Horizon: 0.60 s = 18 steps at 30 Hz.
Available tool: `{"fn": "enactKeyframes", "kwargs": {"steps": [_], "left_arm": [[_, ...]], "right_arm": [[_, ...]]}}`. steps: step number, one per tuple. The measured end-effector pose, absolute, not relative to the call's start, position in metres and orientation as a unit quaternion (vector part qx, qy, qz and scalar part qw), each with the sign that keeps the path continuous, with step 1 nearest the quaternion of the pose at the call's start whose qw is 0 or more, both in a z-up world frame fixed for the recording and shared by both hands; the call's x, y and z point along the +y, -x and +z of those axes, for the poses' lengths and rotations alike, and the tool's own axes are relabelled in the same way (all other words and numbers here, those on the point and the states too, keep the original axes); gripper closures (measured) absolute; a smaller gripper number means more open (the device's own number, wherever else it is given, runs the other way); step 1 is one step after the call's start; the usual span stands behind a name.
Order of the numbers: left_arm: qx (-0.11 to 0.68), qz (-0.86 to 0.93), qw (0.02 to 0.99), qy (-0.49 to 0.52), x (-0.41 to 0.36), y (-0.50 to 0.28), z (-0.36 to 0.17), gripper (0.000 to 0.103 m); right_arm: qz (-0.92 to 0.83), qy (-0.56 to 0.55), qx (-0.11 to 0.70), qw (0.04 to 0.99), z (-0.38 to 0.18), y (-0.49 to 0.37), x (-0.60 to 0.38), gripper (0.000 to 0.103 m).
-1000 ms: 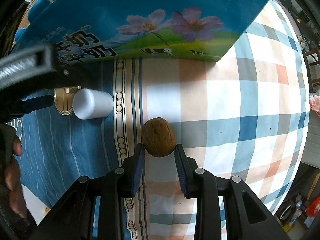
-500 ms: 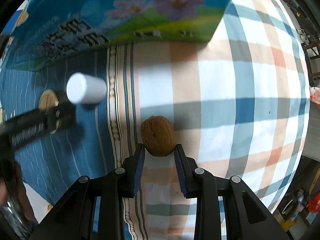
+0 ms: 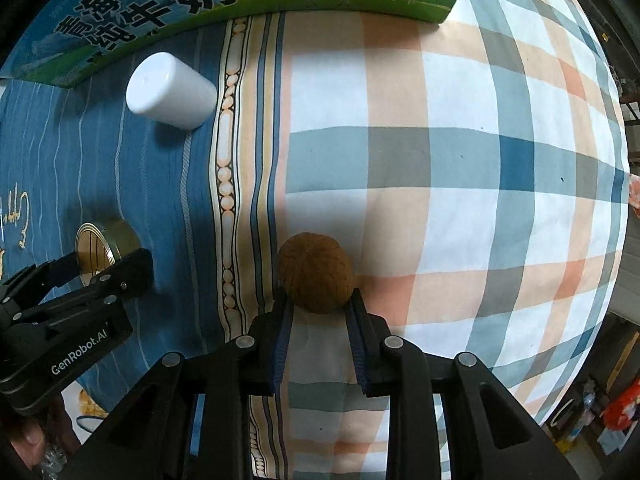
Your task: Organize rigid objects
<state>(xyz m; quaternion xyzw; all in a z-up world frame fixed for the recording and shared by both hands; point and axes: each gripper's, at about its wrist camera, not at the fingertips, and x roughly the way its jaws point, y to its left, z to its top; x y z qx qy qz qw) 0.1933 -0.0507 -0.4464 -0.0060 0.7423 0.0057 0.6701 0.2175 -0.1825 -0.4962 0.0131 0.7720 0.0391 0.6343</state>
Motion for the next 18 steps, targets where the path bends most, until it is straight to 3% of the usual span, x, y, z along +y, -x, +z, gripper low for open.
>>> {"fn": "enactKeyframes", "kwargs": {"steps": [8,9,16,18], "left_arm": [[0.728,-0.003,0.686,0.006,-0.055,-0.198,-0.419,0.04],[0.724,-0.005,0.689,0.007,-0.056,-0.196,-0.413,0.04],[0.709,-0.019,0.705,0.015,-0.064,-0.194,-0.385,0.04],[0.706,-0.017,0.707,0.019,-0.064,-0.199,-0.378,0.04]], "right_arm": [[0.044,-0.007,0.766,0.641,-0.483,-0.205,-0.166,0.079],[0.045,-0.007,0.765,0.642,-0.482,-0.204,-0.164,0.103],[0.061,-0.027,0.772,0.633,-0.472,-0.2,-0.168,0.102],[0.059,-0.05,0.77,0.633,-0.468,-0.2,-0.177,0.097]]}}
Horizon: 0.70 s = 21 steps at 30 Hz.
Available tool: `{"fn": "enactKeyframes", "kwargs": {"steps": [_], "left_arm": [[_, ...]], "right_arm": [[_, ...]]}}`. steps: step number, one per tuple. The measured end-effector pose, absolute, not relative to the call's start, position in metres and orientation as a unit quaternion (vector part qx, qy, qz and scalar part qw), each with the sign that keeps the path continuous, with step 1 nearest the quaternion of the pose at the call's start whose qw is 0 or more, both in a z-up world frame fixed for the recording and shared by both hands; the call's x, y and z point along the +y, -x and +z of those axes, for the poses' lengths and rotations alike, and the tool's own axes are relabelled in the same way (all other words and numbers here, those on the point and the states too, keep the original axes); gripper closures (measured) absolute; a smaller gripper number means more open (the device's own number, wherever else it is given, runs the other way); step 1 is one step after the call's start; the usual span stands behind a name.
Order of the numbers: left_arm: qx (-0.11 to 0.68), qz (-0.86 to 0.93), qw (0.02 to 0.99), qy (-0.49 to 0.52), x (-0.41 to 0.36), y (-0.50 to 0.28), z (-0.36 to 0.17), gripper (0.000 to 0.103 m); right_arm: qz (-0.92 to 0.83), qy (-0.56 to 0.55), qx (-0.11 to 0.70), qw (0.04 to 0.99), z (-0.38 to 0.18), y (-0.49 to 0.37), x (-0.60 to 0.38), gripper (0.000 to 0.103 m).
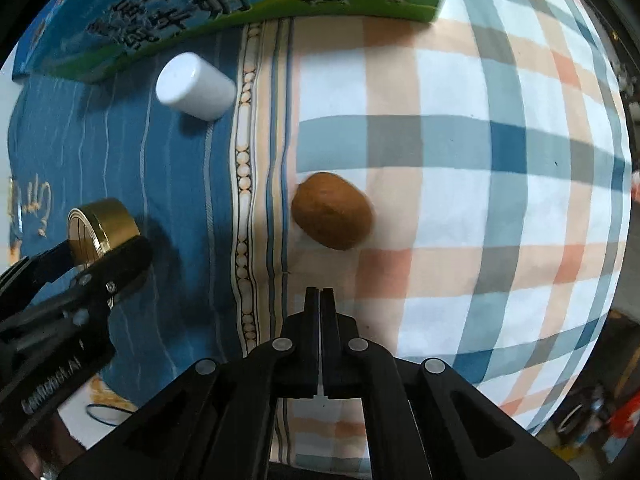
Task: Organize rigid objects
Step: 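Carry the walnut with the right tool while the left tool carries the gold tin into the box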
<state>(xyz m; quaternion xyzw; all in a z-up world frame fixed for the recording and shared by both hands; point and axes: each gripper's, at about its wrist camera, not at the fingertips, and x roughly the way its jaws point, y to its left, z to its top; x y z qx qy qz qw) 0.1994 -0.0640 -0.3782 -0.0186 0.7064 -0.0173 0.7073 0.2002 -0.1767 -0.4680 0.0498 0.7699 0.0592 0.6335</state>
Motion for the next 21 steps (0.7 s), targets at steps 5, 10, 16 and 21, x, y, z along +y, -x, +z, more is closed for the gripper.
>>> {"fn": "enactKeyframes", "kwargs": {"steps": [5,10,16,21], "left_arm": [[0.703,-0.013,0.71,0.031,-0.062,-0.224,-0.365,0.04],[0.701,-0.009,0.713,0.034,-0.063,-0.247,-0.358,0.04],[0.703,-0.004,0.711,0.032,-0.063,-0.252,-0.356,0.04],[0.697,-0.01,0.716,0.033,-0.07,-0.239,-0.353,0.04]], "right_arm": [[0.043,-0.106,0.738,0.665,-0.448,-0.218,-0.196,0.047],[0.047,-0.099,0.742,0.661,-0.456,-0.24,-0.187,0.042],[0.041,-0.027,0.754,0.655,-0.478,-0.237,-0.166,0.06],[0.029,-0.023,0.757,0.652,-0.471,-0.236,-0.158,0.061]]}}
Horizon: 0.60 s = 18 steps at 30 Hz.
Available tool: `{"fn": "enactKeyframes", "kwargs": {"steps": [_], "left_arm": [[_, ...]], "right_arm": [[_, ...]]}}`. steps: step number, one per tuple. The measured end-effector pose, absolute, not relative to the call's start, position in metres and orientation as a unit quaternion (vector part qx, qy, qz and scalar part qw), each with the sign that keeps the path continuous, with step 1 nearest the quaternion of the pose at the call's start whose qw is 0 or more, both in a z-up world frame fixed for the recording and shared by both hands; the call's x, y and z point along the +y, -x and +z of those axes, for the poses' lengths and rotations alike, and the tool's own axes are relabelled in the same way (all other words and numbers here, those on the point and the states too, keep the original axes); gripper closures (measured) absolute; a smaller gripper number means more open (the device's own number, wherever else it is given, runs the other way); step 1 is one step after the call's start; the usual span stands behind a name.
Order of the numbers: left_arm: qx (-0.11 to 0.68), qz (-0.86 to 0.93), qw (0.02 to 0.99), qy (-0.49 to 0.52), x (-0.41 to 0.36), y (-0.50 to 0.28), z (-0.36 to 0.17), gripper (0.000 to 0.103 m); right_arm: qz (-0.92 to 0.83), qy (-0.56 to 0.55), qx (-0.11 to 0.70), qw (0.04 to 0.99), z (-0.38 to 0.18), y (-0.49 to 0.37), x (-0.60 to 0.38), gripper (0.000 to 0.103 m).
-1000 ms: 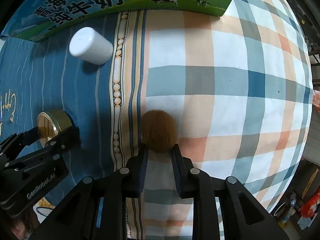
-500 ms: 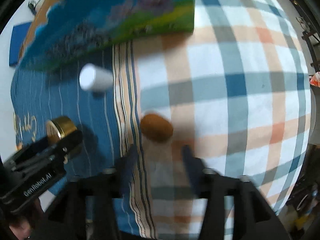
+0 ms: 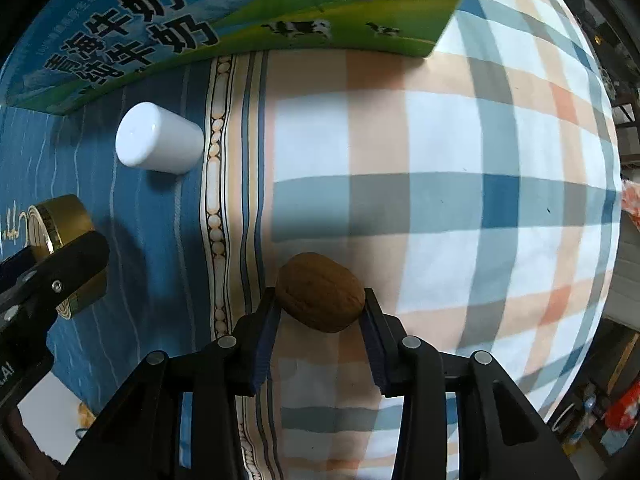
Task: Organize rigid objects
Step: 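Carry the walnut with the right tool while the left tool carries the gold tin into the box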
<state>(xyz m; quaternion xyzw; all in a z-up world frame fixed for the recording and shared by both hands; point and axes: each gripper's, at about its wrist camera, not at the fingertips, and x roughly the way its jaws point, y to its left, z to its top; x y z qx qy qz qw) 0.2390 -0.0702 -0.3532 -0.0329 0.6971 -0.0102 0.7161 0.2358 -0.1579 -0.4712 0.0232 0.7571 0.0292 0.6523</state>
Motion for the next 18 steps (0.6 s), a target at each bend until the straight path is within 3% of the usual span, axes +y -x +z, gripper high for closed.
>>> {"fn": "enactKeyframes", "kwargs": {"steps": [11,18], "left_arm": [[0.625,-0.036,0.779,0.031,-0.069,-0.25,-0.245,0.04],[0.58,-0.043,0.813,0.033,-0.062,-0.277,-0.206,0.04]], "right_arm": [[0.066,-0.061,0.677,0.731,-0.328,-0.231,-0.155,0.061],[0.085,-0.08,0.634,0.764,-0.267,-0.269,-0.175,0.061]]}}
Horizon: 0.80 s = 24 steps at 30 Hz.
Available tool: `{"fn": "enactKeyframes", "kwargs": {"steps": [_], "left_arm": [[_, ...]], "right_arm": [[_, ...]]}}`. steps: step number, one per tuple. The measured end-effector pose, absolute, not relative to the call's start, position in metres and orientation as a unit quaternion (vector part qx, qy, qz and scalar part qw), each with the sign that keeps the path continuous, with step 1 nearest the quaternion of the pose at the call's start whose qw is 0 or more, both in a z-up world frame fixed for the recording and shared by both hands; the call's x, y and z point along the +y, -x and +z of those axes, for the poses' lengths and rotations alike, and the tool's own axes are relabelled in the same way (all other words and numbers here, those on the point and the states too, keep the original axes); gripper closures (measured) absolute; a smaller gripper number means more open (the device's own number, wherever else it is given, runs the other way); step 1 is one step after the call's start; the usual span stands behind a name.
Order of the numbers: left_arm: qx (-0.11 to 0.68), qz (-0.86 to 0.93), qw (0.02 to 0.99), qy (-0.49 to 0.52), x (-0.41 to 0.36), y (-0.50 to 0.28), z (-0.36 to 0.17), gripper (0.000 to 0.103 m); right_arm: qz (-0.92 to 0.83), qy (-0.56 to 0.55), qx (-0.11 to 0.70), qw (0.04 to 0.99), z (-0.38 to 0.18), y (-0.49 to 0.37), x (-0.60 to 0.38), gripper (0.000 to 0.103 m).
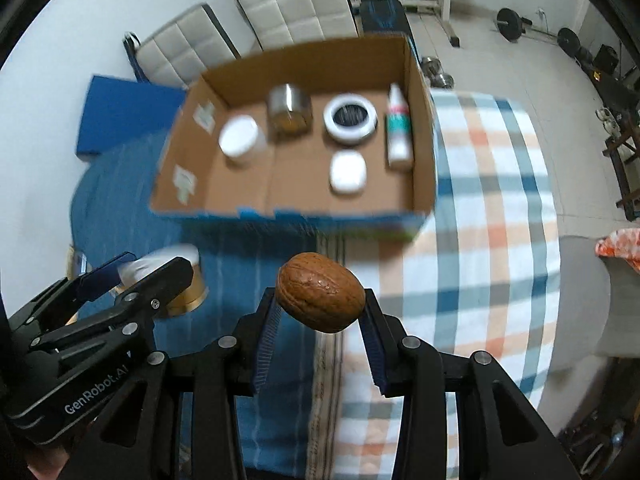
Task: Organize rigid objects
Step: 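Carry the walnut with the right tool while the left tool carries the gold tin into the box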
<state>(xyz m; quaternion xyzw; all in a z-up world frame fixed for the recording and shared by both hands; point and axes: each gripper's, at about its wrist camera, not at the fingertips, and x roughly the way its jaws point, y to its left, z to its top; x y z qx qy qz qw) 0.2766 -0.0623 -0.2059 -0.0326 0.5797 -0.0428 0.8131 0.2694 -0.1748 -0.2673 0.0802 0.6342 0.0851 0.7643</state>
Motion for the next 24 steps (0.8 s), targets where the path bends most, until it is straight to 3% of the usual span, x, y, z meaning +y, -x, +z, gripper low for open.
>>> {"fn": "enactKeyframes", "kwargs": {"steps": [1,2,3,8,15,24], "left_arm": [[0.577,-0.044,0.815,0.033,-0.061,-0.282,-0.204,0.042],[0.575,-0.042,0.817,0.032,-0.059,-0.289,-0.202,0.058],[0.573,-0.041,0.818,0.027,-0.057,-0.301,-0.201,0.062],[0.58,-0.033,0.814,0.031,-0.043,-0.352,-0.228,0.063],[0.648,-0.008,0.76,0.061,-0.01,-0.416,-0.315,0.066],[0.688,-0.002,0.723,0.06,-0.001,-0.436,-0.363,0.066]], "right_arm": [[0.085,-0.083,0.632,0.766,-0.267,-0.273,-0.172,0.061],[0.085,-0.087,0.63,0.767,-0.267,-0.282,-0.169,0.061],[0.087,-0.089,0.63,0.766,-0.268,-0.291,-0.168,0.061],[0.087,-0.095,0.635,0.762,-0.287,-0.336,-0.155,0.061],[0.073,-0.089,0.685,0.72,-0.379,-0.401,-0.129,0.061],[0.069,-0.054,0.746,0.661,-0.448,-0.427,-0.107,0.061]]}}
